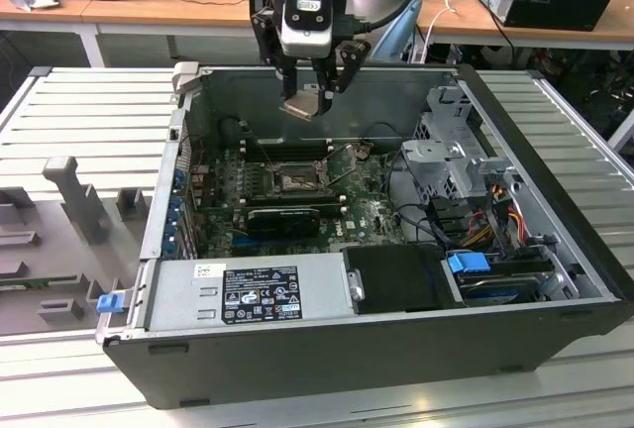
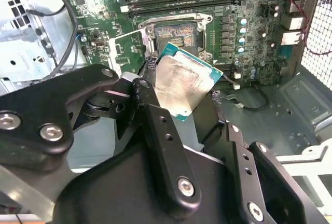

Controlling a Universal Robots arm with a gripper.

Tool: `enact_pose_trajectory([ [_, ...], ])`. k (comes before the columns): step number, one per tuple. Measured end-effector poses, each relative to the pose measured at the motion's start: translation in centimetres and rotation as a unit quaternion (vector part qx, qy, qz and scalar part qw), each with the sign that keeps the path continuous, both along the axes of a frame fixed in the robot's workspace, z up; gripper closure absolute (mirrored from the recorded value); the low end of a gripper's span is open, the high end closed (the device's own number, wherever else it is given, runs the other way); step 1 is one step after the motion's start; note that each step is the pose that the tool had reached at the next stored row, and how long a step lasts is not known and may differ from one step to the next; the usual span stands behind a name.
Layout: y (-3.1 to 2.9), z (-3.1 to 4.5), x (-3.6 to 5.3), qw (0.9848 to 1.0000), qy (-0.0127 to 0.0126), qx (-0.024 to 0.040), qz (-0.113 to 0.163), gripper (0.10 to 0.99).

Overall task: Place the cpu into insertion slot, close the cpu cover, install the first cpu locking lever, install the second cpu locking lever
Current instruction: 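Place the cpu into insertion slot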

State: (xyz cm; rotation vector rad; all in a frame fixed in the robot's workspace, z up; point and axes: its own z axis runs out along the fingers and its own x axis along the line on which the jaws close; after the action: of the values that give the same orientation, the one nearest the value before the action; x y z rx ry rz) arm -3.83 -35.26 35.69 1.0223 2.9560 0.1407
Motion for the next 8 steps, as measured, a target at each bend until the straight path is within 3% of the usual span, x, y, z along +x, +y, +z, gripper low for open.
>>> enact_pose_trajectory([
  [4, 0.0, -0.02, 0.0, 0.9998, 0.0, -0.0001, -0.021, 0.557],
  [8, 0.0, -0.04, 0.0, 0.9983, 0.0, -0.0003, -0.059, 0.557],
])
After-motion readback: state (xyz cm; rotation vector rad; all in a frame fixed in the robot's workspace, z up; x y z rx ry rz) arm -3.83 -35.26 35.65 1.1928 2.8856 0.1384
